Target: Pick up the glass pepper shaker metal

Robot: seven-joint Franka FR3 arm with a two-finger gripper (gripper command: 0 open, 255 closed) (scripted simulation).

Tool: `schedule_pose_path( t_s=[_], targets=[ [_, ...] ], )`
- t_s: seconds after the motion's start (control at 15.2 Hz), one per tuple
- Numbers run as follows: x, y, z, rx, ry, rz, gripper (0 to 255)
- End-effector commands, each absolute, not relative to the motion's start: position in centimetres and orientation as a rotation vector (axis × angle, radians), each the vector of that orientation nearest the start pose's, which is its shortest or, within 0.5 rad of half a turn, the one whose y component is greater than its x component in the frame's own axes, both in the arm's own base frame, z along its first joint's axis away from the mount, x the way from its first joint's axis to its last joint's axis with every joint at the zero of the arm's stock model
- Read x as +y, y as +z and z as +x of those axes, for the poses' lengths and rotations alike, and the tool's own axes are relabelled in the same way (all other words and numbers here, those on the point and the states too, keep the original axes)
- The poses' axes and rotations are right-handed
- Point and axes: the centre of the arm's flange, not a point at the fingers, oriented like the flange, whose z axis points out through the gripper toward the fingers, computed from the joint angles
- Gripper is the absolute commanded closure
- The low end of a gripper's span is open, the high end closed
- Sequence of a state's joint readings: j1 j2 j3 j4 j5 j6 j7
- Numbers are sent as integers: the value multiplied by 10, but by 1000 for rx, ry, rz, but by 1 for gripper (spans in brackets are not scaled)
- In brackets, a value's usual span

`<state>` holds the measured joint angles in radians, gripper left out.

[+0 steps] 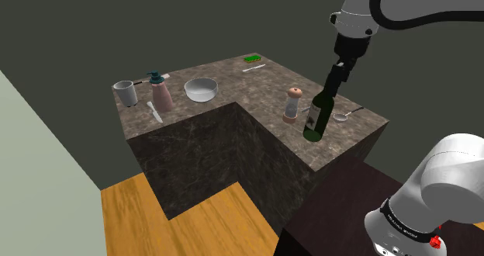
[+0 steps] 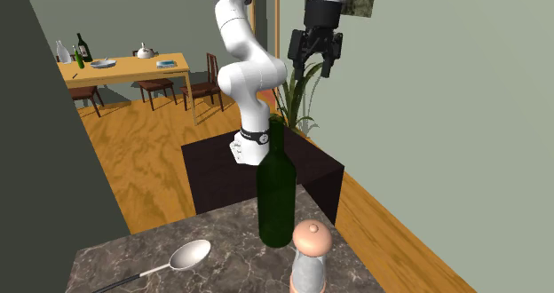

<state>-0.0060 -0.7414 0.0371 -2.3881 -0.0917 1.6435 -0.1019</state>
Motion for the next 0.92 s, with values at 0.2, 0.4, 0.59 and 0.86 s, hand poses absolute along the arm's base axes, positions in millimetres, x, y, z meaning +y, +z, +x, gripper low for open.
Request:
schedule_pose_path(
  t_s=[0.2,0.4,0.59,0.86],
  targets=[
    [-20,550,353,-202,22,-3241,0],
    [-44,532,381,-193,30,-3231,0],
    [-68,513,408,-184,38,-3221,0],
    [-100,488,445,-171,49,-3208,0]
  ],
)
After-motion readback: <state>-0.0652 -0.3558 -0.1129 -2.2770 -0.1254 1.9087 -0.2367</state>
